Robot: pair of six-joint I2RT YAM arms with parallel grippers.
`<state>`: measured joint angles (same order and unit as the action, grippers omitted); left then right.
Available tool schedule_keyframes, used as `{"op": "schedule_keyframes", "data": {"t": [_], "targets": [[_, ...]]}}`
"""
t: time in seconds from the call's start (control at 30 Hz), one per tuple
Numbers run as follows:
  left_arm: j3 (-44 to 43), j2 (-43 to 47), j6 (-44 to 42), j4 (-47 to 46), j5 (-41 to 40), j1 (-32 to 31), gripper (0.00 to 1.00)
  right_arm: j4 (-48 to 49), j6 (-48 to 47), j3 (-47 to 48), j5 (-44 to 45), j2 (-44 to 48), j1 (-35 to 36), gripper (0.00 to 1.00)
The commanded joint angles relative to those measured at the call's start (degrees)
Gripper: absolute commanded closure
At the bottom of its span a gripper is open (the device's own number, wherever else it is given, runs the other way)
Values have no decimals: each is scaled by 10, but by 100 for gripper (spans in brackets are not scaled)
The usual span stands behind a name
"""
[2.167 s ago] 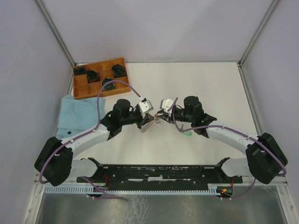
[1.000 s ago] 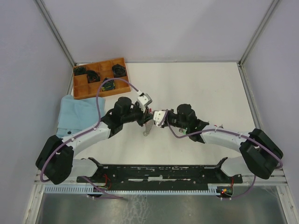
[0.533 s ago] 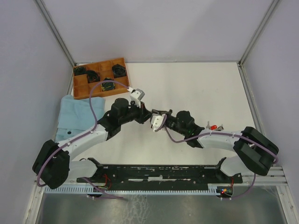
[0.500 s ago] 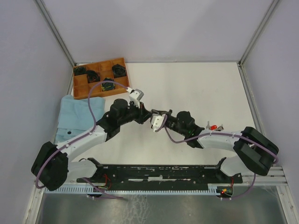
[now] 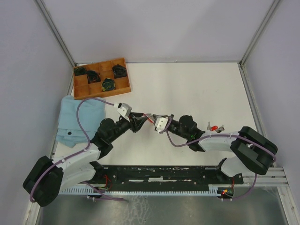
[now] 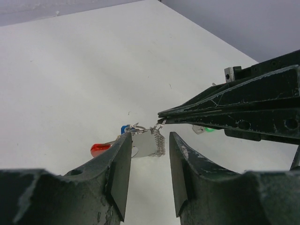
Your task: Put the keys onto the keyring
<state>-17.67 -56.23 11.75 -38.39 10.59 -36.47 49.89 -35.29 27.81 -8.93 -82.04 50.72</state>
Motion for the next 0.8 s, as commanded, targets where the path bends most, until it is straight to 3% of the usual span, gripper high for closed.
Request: {"op": "schedule_keyframes", "data": {"t": [0.0, 0.37, 0.77], "targets": [[38, -17, -66, -149, 3, -1, 54, 118, 38, -15, -2, -25, -3, 99], [80, -84, -216, -250, 56, -1, 52, 139, 44, -21, -10, -24, -7, 99], [53, -172, -276, -304, 96, -2, 59, 117, 54, -12, -37, -14, -11, 99]]}}
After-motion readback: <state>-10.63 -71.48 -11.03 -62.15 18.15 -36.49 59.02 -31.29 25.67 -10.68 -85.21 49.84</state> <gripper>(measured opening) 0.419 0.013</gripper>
